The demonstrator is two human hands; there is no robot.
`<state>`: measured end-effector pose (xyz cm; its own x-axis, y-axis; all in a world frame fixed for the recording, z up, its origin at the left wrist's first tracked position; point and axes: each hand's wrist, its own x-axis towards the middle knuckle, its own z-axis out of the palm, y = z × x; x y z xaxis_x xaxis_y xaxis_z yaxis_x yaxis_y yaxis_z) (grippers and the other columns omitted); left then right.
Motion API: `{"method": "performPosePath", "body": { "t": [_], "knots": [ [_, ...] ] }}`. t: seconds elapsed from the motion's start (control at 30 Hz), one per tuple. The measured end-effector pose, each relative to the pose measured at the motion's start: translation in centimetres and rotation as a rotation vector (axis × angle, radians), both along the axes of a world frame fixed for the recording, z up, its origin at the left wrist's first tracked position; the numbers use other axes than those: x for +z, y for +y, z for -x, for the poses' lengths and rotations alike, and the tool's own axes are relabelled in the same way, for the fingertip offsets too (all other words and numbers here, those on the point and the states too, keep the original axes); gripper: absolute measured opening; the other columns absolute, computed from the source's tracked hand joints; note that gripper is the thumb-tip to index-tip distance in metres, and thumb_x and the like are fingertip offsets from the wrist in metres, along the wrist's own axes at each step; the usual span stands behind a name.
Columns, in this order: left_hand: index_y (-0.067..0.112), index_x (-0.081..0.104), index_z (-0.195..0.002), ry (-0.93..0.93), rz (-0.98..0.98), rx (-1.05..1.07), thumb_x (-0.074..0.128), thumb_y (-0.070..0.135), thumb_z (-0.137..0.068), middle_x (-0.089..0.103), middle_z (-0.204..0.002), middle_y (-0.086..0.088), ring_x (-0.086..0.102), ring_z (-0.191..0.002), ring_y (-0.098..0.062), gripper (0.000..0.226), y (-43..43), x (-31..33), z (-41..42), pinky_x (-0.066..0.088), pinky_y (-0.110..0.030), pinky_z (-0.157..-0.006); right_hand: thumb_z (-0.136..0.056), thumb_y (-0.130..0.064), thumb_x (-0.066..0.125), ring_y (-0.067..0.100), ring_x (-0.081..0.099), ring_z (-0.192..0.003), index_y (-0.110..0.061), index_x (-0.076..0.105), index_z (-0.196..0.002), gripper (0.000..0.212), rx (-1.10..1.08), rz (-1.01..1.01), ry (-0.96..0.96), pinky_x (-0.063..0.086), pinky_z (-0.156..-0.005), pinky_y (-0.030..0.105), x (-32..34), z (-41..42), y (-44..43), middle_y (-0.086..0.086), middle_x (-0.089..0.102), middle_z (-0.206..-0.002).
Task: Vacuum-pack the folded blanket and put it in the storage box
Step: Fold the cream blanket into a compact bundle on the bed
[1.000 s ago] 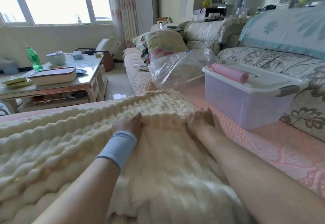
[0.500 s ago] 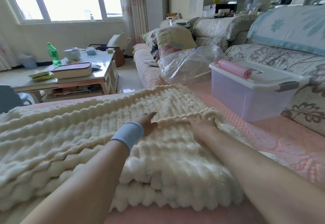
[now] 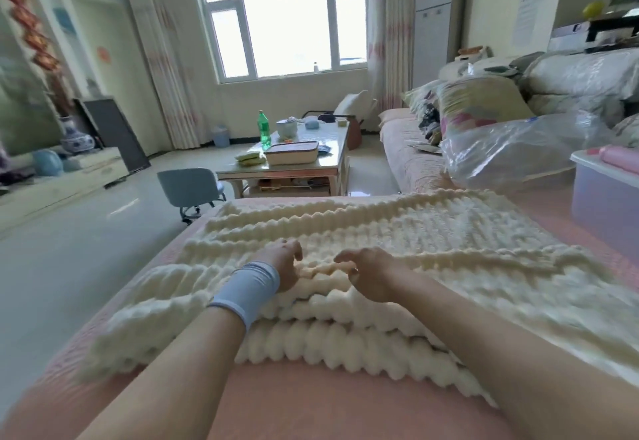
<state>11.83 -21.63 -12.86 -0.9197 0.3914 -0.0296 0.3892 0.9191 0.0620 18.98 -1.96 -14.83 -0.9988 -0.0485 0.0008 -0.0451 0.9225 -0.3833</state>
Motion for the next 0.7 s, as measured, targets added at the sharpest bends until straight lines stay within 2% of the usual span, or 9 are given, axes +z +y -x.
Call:
{"method": "performPosePath", "body": {
  "t": [0.1,0.23,0.3,0.37,0.43,0.47,0.6,0.67,0.7],
  "knots": [
    [0.030,0.045,-0.127,-0.096,0.038,0.090,0.059,0.041,-0.081,0.046,-0.131,-0.002,0.047,-0.117,-0.023,0.050,-5.7,-2.0,0.9,0.044,-0.039,-0.100,-0.094,-0.009,0.045,0.024,0.052,-0.127,-0.036,0.042,-0.147,0.059,0.085,0.018,0.003,0.049,-0.098,0.035,-0.1,3.2,-5.3,0.002,0.047,-0.149],
    [0.026,0.030,-0.144,-0.182,0.157,0.145,0.075,0.045,-0.074,0.033,-0.143,-0.005,0.034,-0.131,-0.029,0.085,-10.4,-3.6,2.2,0.036,-0.039,-0.107,-0.088,-0.009,0.045,0.023,0.053,-0.126,-0.044,0.029,-0.151,0.074,0.237,-0.153,-0.060,0.051,-0.096,0.034,-1.1,7.1,-11.0,-0.005,0.043,-0.152],
    [0.023,0.028,-0.149,-0.217,0.170,0.167,0.073,0.033,-0.082,0.027,-0.151,-0.009,0.031,-0.137,-0.033,0.082,-13.0,-3.9,3.1,0.032,-0.042,-0.110,-0.087,-0.012,0.044,0.023,0.055,-0.126,-0.042,0.041,-0.145,0.065,0.281,-0.281,-0.038,0.048,-0.090,0.028,-1.6,9.0,-13.0,-0.004,0.053,-0.144],
    [0.021,0.027,-0.150,-0.236,0.219,0.179,0.073,0.026,-0.083,0.032,-0.151,-0.010,0.037,-0.136,-0.032,0.082,-14.9,-4.2,3.3,0.035,-0.040,-0.108,-0.088,-0.019,0.048,0.026,0.062,-0.114,-0.034,0.058,-0.122,0.038,0.273,-0.356,0.025,0.045,-0.076,0.028,-1.6,10.2,-13.6,-0.002,0.064,-0.122],
    [0.023,0.032,-0.147,-0.243,0.228,0.231,0.073,0.024,-0.082,0.044,-0.144,-0.007,0.047,-0.129,-0.028,0.077,-16.7,-3.8,3.8,0.041,-0.035,-0.103,-0.089,-0.028,0.048,0.027,0.064,-0.106,-0.030,0.056,-0.099,0.013,0.231,-0.371,0.067,0.042,-0.071,0.028,-1.3,11.4,-13.7,0.002,0.067,-0.113],
    [0.027,0.037,-0.144,-0.216,0.244,0.261,0.073,0.024,-0.080,0.046,-0.143,-0.005,0.048,-0.129,-0.026,0.074,-17.3,-3.2,4.1,0.042,-0.034,-0.103,-0.089,-0.031,0.047,0.029,0.064,-0.104,-0.029,0.055,-0.094,0.010,0.202,-0.331,0.080,0.041,-0.071,0.028,-1.1,11.9,-13.4,0.004,0.067,-0.112],
    [0.026,0.057,-0.125,-0.052,0.425,0.343,0.057,0.023,-0.081,0.056,-0.133,-0.002,0.054,-0.122,-0.026,0.044,-18.6,0.9,7.2,0.045,-0.039,-0.102,-0.073,-0.053,0.036,0.026,0.057,-0.077,-0.022,0.049,-0.065,0.034,0.205,-0.160,0.155,0.035,-0.056,0.027,0.2,13.8,-12.3,-0.002,0.059,-0.075],
    [0.024,0.056,-0.127,0.140,0.477,0.379,0.050,0.023,-0.086,0.055,-0.133,-0.004,0.049,-0.124,-0.027,0.042,-18.0,2.8,9.1,0.039,-0.040,-0.101,-0.069,-0.059,0.031,0.025,0.059,-0.078,-0.023,0.047,-0.065,0.040,0.154,-0.199,0.249,0.040,-0.061,0.030,0.8,15.4,-11.8,-0.001,0.062,-0.077],
    [0.025,0.056,-0.127,0.295,0.449,0.400,0.048,0.021,-0.087,0.052,-0.130,-0.005,0.046,-0.124,-0.027,0.040,-17.5,3.8,10.0,0.038,-0.039,-0.098,-0.076,-0.058,0.033,0.026,0.062,-0.084,-0.024,0.051,-0.071,0.040,0.092,-0.232,0.300,0.042,-0.067,0.032,1.2,16.4,-11.5,0.002,0.067,-0.086]
  ]
}}
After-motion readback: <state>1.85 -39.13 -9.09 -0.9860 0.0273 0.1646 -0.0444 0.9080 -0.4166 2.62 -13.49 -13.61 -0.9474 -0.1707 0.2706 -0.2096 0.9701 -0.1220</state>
